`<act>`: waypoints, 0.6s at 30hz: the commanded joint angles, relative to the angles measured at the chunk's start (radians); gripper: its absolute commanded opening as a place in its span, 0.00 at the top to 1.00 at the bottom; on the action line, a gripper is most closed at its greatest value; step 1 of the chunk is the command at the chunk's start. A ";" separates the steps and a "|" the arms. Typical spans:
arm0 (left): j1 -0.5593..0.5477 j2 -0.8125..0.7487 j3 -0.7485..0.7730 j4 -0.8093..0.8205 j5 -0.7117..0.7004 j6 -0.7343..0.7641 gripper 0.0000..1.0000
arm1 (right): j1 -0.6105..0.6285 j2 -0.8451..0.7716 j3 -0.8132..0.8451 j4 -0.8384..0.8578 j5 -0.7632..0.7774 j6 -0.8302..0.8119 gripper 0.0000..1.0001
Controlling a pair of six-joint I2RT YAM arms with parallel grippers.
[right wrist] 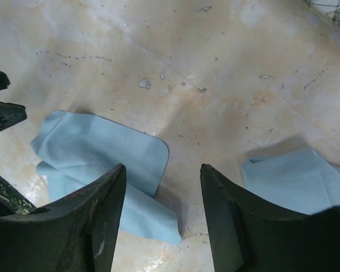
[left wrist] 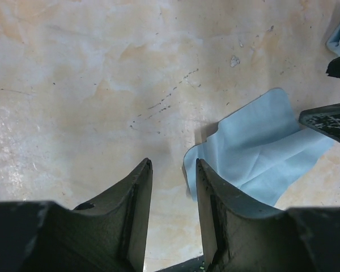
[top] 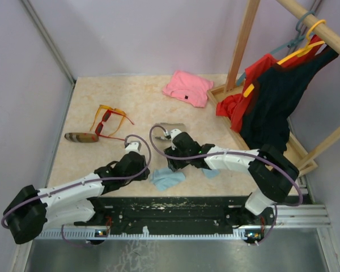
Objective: Organize the sunglasses
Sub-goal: Fold the glasses cleaning cloth at the center of the board.
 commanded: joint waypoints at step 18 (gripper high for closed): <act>0.006 -0.265 -0.066 -0.124 -0.143 -0.122 0.57 | 0.114 0.255 0.268 -0.229 0.105 -0.184 0.47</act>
